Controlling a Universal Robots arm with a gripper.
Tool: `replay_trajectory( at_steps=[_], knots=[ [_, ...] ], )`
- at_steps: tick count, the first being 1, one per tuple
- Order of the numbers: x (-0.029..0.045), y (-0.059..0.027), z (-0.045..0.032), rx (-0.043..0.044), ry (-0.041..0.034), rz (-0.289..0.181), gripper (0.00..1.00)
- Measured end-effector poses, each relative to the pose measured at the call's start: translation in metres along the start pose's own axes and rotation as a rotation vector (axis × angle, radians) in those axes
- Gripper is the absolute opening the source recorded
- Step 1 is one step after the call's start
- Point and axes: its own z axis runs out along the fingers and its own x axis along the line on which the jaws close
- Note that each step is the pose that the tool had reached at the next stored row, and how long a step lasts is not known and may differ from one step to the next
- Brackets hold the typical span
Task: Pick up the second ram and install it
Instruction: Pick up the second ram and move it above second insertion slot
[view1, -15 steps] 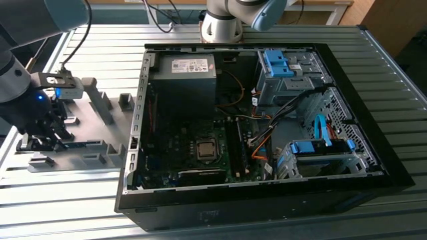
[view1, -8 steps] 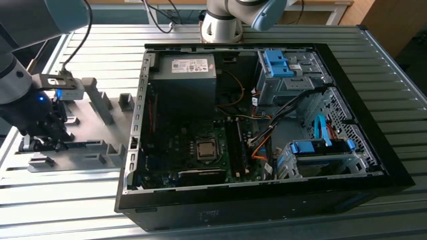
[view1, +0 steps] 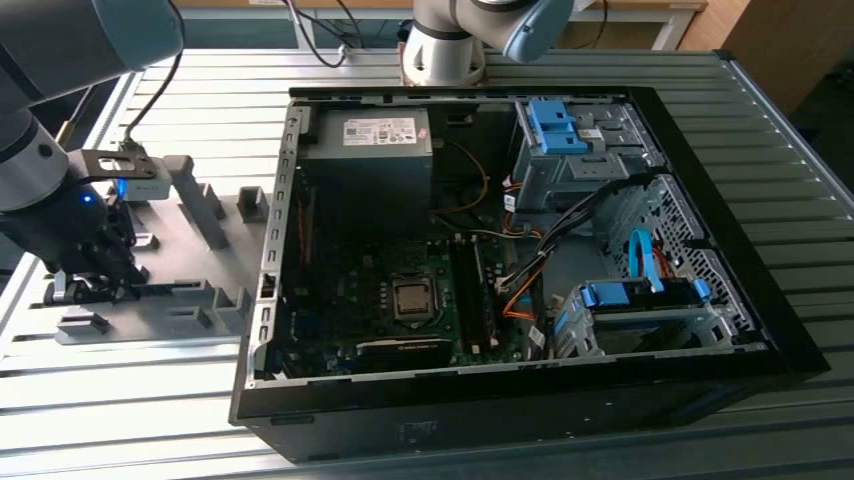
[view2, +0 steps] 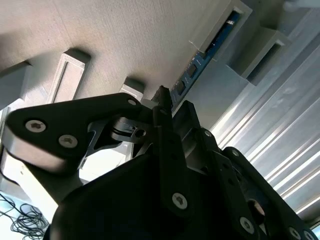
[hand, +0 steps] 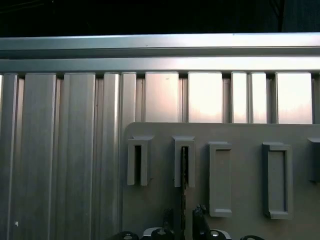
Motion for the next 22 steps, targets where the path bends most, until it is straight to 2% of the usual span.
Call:
replay_trajectory(
  at_steps=[6,7,12,13,22],
  knots=[
    [0.0,-0.0001,0.0005,0.0,-0.0001,-0.001,0.27],
    [0.0,0.0,0.0006,0.0001,-0.0001,-0.001,0.2],
    [0.0,-0.0001,0.0008,0.0001,-0.0001,-0.001,0.19],
    [0.0,-0.0001,0.0008,0.0001,-0.0001,-0.001,0.14],
    [0.0,0.0,0.0009,0.0001,-0.0001,-0.001,0.14]
  ],
)
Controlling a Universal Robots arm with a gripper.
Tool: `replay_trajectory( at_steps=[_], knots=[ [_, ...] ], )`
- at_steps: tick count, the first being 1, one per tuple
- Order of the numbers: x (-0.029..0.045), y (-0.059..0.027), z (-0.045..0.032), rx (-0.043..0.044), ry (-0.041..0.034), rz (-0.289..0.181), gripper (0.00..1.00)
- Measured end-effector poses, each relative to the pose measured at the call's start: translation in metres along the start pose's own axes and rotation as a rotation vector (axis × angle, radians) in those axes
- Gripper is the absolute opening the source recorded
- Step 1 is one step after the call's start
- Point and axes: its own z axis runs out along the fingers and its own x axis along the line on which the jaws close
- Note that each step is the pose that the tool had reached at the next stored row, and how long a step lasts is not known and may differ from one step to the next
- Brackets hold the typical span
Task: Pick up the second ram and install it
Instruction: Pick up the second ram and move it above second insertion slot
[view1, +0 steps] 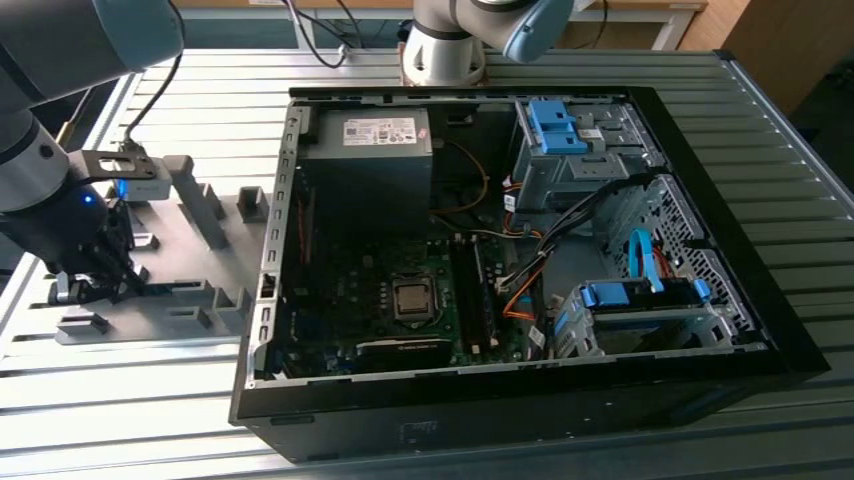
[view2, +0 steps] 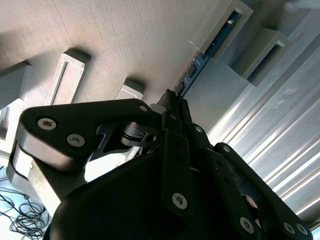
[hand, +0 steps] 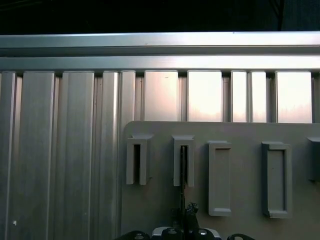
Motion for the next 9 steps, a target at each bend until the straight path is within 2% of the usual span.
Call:
replay_trajectory(
  at_steps=[4,9],
  knots=[
    [0.0,0.0,-0.0003,0.0002,-0.0002,0.0,0.14],
    [0.0,-0.0001,-0.0079,0.0001,-0.0001,0.0,0.14]
  ],
)
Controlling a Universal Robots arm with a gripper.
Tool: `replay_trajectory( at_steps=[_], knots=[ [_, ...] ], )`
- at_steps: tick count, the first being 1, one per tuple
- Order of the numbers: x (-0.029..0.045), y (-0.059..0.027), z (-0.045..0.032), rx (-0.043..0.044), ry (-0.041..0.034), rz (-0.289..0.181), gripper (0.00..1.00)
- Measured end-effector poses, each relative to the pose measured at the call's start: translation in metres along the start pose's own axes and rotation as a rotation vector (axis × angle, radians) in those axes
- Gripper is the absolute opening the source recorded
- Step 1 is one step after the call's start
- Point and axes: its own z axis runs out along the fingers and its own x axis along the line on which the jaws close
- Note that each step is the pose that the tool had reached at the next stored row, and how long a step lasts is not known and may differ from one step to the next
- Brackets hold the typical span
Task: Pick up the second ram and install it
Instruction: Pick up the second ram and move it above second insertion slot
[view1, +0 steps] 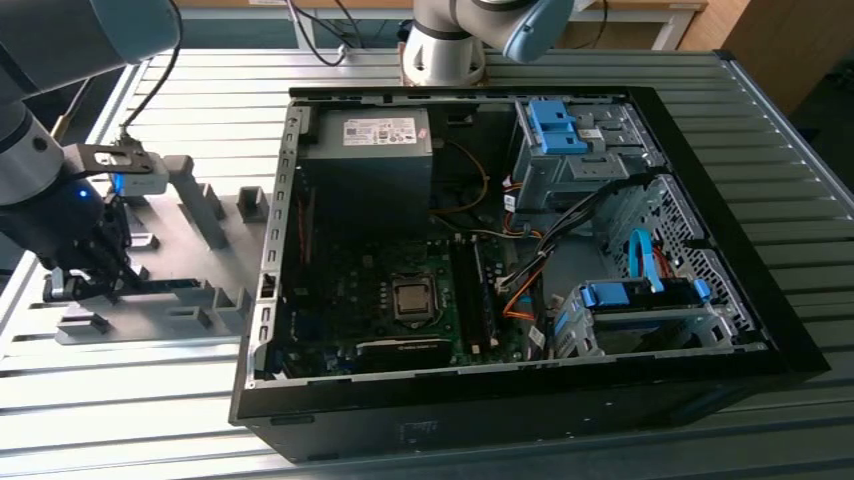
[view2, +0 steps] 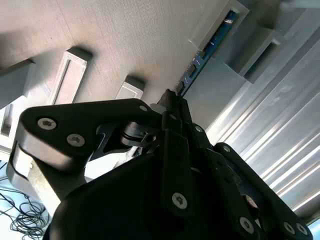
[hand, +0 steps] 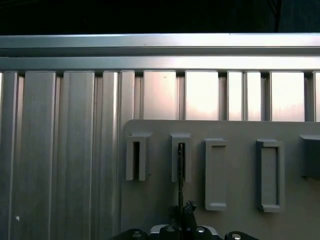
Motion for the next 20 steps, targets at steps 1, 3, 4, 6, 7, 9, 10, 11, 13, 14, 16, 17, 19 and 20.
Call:
replay_trajectory(
  at_steps=[1,3,4,6,7,9,10,11,13,14,16,17,19,20],
  knots=[
    [0.0,0.0,-0.0019,-0.0001,0.0,0.0,0.14],
    [0.0,-0.0001,-0.0059,0.0,0.0,0.0,0.14],
    [0.0,-0.0001,-0.0079,0.0,0.0,0.0,0.14],
    [0.0001,-0.0001,-0.0121,-0.0002,0.0001,0.0,0.14],
    [0.0001,-0.0001,-0.0142,-0.0001,0.0,0.0,0.14],
    [0.0001,-0.0002,-0.0188,0.0,-0.0001,0.0,0.14],
    [0.0001,-0.0002,-0.0211,0.0,-0.0001,0.0,0.14],
    [0.0001,-0.0002,-0.0233,-0.0001,-0.0001,0.0,0.14],
    [0.0002,-0.0002,-0.0271,-0.0001,-0.0001,0.0,0.14],
    [0.0002,-0.0002,-0.0286,0.0,-0.0001,0.0,0.14],
    [0.0001,-0.0003,-0.0297,0.0001,-0.0002,0.0,0.14],
    [0.0001,-0.0003,-0.0297,0.0001,-0.0002,0.0,0.14],
    [0.0002,-0.0003,-0.0299,0.0,-0.0001,0.0,0.14],
    [0.0002,-0.0002,-0.03,-0.0001,-0.0001,0.0,0.14]
  ],
)
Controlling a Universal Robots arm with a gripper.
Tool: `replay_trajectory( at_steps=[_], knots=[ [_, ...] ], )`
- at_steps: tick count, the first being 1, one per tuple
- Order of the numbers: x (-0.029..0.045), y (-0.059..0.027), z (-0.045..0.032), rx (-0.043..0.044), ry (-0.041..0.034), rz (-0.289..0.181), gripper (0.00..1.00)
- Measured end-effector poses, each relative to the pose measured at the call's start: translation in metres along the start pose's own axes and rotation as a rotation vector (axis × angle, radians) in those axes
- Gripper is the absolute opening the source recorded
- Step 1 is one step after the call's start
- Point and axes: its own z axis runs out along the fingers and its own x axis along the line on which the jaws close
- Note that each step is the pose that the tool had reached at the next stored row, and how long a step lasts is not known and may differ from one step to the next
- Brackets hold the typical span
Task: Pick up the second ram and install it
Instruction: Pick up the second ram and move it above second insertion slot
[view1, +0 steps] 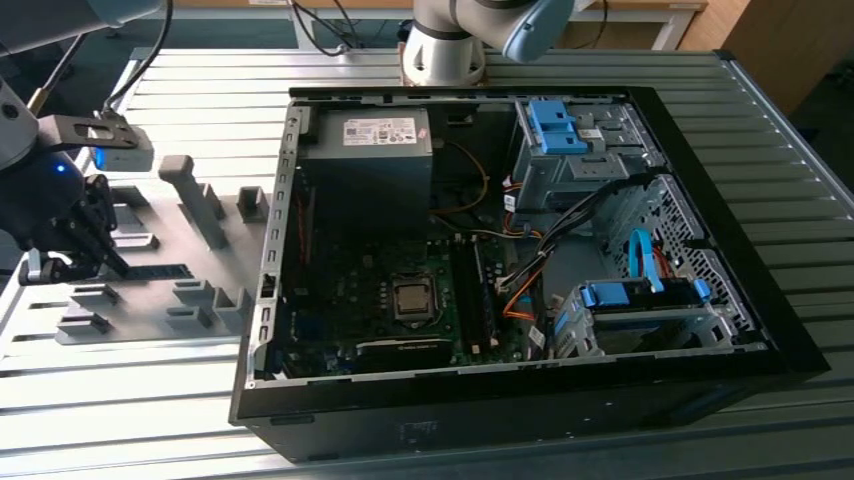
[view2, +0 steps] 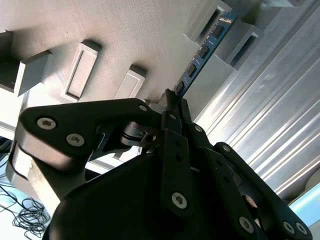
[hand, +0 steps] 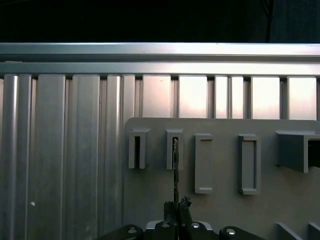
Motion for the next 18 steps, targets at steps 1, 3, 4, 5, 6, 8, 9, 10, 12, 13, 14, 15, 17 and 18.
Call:
replay_trajectory(
  at_steps=[1,3,4,5,6,8,9,10,12,13,14,15,17,18],
  knots=[
    [0.0,0.0,0.0,0.0001,-0.0001,0.0,0.14],
    [0.0,0.0,-0.0003,0.0,0.0,0.0,0.14],
    [0.0,0.0,-0.0008,-0.0002,0.0001,0.0,0.14],
    [0.0,0.0,-0.0012,-0.0002,0.0001,0.0,0.14],
    [0.0,0.0,-0.0016,-0.0001,0.0,0.0,0.14],
    [0.0,0.0,-0.0028,-0.0001,0.0001,0.0,0.14],
    [0.0,0.0,-0.0033,0.0,0.0,0.0,0.14],
    [0.0,0.0,-0.0039,0.0,0.0,0.0,0.14],
    [0.0,0.0,-0.0052,0.0,0.0,0.0,0.14],
    [0.0,0.0,-0.0058,0.0,0.0,0.0,0.14],
    [0.0,0.0,-0.0065,0.0,0.0,0.0,0.14],
    [0.0,0.0,-0.0072,0.0,0.0,0.0,0.14],
    [0.0,-0.0001,-0.0085,0.0,0.0,0.0,0.14],
    [0.0,-0.0001,-0.0092,0.0,0.0,0.0,0.14]
  ],
)
